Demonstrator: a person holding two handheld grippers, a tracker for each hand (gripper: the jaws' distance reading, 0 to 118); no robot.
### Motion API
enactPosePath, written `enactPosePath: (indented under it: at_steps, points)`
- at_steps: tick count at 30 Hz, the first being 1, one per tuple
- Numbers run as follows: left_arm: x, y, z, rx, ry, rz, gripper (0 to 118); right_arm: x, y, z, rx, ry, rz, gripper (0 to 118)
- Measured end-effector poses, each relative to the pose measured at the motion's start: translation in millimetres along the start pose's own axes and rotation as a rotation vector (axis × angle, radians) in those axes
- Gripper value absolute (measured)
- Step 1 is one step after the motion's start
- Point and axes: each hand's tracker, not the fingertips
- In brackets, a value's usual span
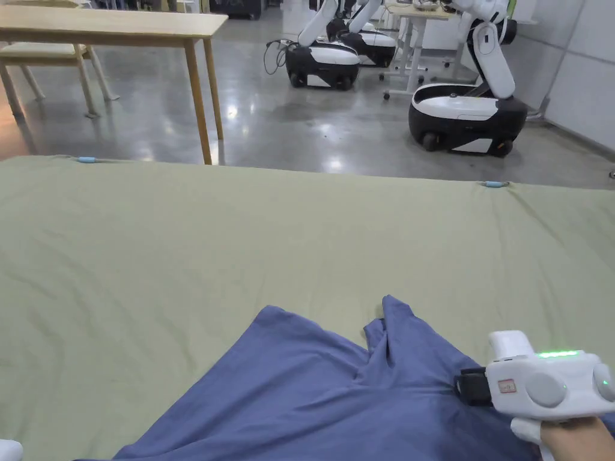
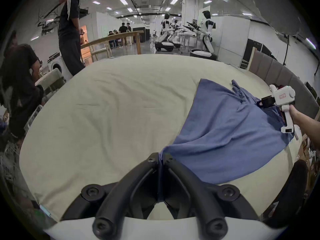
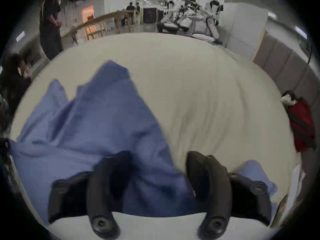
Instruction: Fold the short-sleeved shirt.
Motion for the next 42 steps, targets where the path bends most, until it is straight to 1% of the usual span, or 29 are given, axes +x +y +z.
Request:
enactPosePath:
  at_steps: [1, 2, 3, 4, 7, 12, 15, 16, 18, 21, 25, 30, 35, 37, 42]
  points:
    - [2, 2, -1, -0.005, 0.002, 0.007, 1, -7, -3, 11, 0.076, -0.090, -0.001, 10]
    - [3, 2, -2, -0.007, 0.006, 0.012, 1, -11, -4, 18, 0.090, -0.099, 0.028, 4]
    - [5, 2, -2, -0.006, 0.005, 0.016, 1, -13, -6, 24, 0.091, -0.080, 0.044, 4]
    - [5, 3, -3, -0.003, 0.001, 0.019, 1, -14, -9, 32, 0.127, -0.051, 0.049, 4]
    - [7, 12, -1, 0.047, -0.003, 0.044, 0, -14, -6, 67, 0.190, -0.007, 0.025, 4]
    - [16, 52, 21, 0.136, 0.009, 0.046, 0, -20, 17, 151, 0.363, 0.021, 0.050, 4]
    - [30, 92, 48, 0.243, 0.048, -0.012, 0, -22, 39, 210, 0.481, 0.034, 0.076, 4]
    - [33, 108, 56, 0.266, 0.041, -0.019, 0, -30, 46, 240, 0.523, 0.029, 0.082, 4]
    - [32, 137, 74, 0.337, 0.051, -0.009, 0, -28, 63, 277, 0.589, 0.022, 0.086, 4]
    - [32, 181, 92, 0.390, 0.058, -0.009, 0, -23, 94, 336, 0.695, 0.017, 0.056, 4]
    - [36, 241, 111, 0.461, 0.126, -0.036, 0, -12, 139, 396, 0.812, -0.008, 0.037, 4]
    - [39, 323, 135, 0.532, 0.178, -0.058, 0, -9, 196, 437, 0.885, -0.092, 0.078, 4]
    - [42, 395, 153, 0.583, 0.242, -0.083, 0, -5, 250, 460, 0.958, -0.100, 0.043, 4]
    - [42, 416, 157, 0.604, 0.275, -0.094, 0, -2, 269, 466, 0.981, -0.086, 0.030, 4]
    - [43, 448, 176, 0.668, 0.323, -0.103, 0, -4, 294, 475, 1.022, -0.084, 0.017, 4]
